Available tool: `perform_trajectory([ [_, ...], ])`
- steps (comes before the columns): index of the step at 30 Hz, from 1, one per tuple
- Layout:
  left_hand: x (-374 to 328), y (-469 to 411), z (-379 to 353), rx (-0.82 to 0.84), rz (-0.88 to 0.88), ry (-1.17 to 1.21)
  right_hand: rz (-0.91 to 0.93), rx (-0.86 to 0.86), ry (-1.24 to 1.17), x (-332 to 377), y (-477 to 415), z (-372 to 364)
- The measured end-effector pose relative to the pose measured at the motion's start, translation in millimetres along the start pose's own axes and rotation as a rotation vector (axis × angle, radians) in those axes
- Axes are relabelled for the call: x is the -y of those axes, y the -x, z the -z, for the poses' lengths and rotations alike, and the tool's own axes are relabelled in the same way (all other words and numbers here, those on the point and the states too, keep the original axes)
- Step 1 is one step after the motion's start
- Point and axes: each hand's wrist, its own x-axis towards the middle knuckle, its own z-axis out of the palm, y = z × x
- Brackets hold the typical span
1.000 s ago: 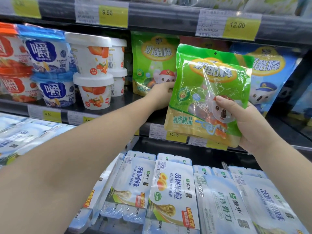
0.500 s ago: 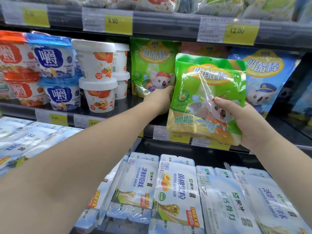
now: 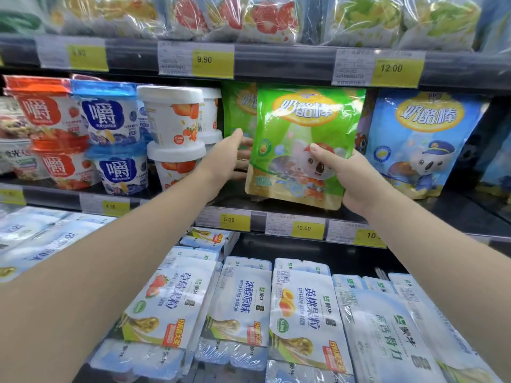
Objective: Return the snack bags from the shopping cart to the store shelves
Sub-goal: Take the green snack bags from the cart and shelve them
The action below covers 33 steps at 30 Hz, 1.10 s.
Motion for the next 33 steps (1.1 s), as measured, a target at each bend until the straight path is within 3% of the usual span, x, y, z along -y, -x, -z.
perform_trajectory([
  [5,21.2,10.4,16.1,-0.034,-0.2,-0.39,0.057,0.024,-0.014,-5.9,-21.4,-24.4],
  [8,28.2,15.1,17.9,-0.101,-0.248,-0.451,0.12,0.028,-0.018,-9.6,-29.5,-40.6],
  [11,31.8,13.9,16.6,-0.209,-0.244,-0.52,0.182,0.002,0.086,-17.0,-35.0,-50.6],
  [16,34.2,6.9,5.9,-0.352,-0.238,-0.599,0.151,0.06,0.529,-24.7,-27.1,-42.0],
  [20,34.0,1.7,-5.6,-0.433,-0.18,-0.659,0.119,-0.045,0.824,-28.7,-21.3,-36.6],
  [28,37.4,2.4,-14.0,-0.385,-0.135,-0.872,0.189,-0.112,0.889,-31.6,-25.7,-51.3],
  [33,36.2,-2.0,-19.7,-0.372,-0.106,-0.842,0.206,-0.059,0.984,-33.4,-30.4,-51.2],
])
